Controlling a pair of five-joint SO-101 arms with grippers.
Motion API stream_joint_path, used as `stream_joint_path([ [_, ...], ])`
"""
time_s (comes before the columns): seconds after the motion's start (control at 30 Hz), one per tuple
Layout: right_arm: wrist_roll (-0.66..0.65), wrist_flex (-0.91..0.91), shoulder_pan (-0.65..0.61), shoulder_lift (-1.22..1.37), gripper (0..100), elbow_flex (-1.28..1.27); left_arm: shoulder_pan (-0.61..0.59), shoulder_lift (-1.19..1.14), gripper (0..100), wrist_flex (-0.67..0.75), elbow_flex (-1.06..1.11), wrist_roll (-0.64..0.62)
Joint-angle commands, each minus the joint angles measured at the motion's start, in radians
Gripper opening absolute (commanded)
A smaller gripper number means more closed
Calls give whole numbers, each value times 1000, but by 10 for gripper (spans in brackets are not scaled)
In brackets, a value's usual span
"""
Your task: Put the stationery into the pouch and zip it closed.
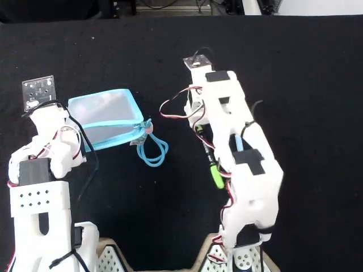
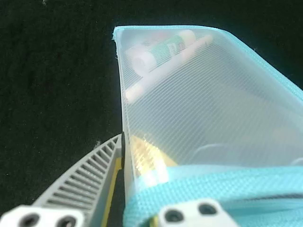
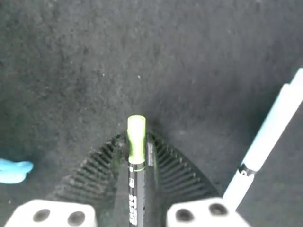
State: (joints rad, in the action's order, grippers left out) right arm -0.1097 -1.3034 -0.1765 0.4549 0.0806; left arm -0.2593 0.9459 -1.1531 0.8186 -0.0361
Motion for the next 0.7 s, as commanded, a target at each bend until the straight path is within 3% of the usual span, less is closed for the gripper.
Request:
stream_joint_path([
  [0.0, 18, 20, -12, -124, 10, -33, -2, 0, 36, 0, 2, -6],
  [0.67, 51, 14, -8, -268, 11, -130, -2, 0, 36, 6, 12, -6],
])
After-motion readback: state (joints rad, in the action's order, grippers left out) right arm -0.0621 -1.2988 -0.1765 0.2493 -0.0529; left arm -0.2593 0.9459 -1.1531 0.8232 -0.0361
